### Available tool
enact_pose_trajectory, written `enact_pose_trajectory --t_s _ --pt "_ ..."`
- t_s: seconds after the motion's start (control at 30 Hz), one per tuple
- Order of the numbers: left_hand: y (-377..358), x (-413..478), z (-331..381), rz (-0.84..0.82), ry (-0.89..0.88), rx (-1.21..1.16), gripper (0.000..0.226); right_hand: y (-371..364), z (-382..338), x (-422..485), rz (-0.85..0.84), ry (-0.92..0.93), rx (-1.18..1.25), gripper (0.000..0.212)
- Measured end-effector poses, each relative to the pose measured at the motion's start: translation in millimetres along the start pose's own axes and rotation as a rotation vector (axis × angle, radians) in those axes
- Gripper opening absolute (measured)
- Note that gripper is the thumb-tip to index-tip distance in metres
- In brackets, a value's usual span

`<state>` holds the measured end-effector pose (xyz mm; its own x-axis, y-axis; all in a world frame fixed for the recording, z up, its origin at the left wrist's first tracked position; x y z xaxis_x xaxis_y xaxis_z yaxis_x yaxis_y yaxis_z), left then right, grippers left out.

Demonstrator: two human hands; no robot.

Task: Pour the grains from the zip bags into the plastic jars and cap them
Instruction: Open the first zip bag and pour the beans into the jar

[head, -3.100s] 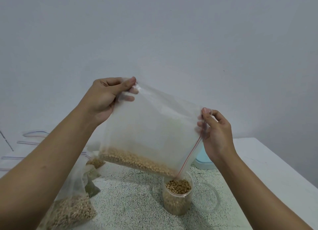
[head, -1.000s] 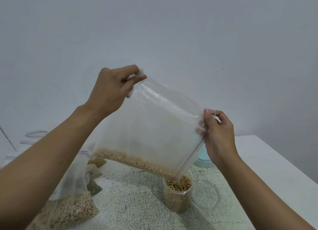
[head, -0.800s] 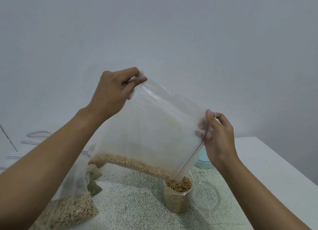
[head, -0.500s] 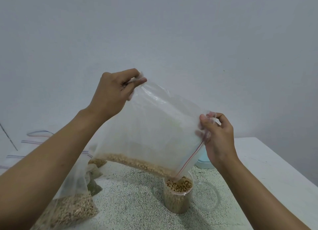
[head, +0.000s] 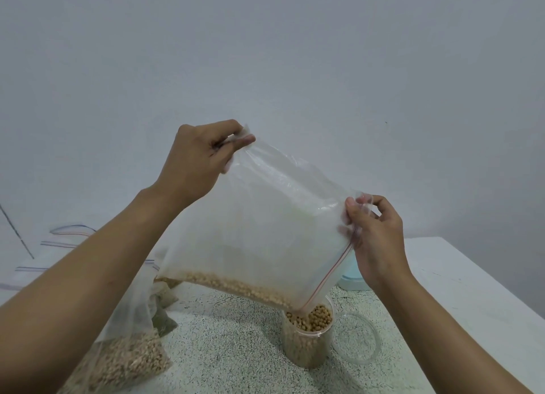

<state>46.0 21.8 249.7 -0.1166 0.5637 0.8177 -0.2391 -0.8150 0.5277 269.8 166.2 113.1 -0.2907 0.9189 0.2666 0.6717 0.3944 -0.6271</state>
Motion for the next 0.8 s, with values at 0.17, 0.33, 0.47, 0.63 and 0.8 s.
enact_pose_trajectory --t_s 0.17,0.33,0.47,0.63,0.8 --pt "-0.9 0.5 2.2 0.0 0.007 -0.005 0.028 -0.2 0.4 -1.9 0.006 0.008 -0.009 0.017" --pt "-3.6 4.0 5.2 -0.005 -0.002 0.0 0.033 1.7 -0.4 0.0 0.016 0.017 -0.014 0.019" --pt "-5.6 5.4 7.9 -0.005 -0.011 -0.015 0.032 3.2 -0.9 1.1 0.022 0.023 -0.009 0.02" --pt "-7.6 5.9 5.7 -0.015 -0.01 -0.013 0.035 3.5 -2.6 1.4 0.02 0.032 -0.013 0.019" --pt "-9.3 7.0 5.9 -0.027 -0.018 -0.008 0.032 6.0 -1.2 1.5 0.03 0.032 -0.023 0.016"
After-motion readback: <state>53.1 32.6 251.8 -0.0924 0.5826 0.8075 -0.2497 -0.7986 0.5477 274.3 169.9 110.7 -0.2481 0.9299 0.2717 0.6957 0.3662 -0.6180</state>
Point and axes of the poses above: each hand's wrist, its own x-axis towards the middle knuckle, its own y-axis out of the back of the hand, z = x × y, the point moved 5 cm from there along x, towards the middle knuckle, and after that the axes turned 10 degrees about x, right-handed, at the moved point
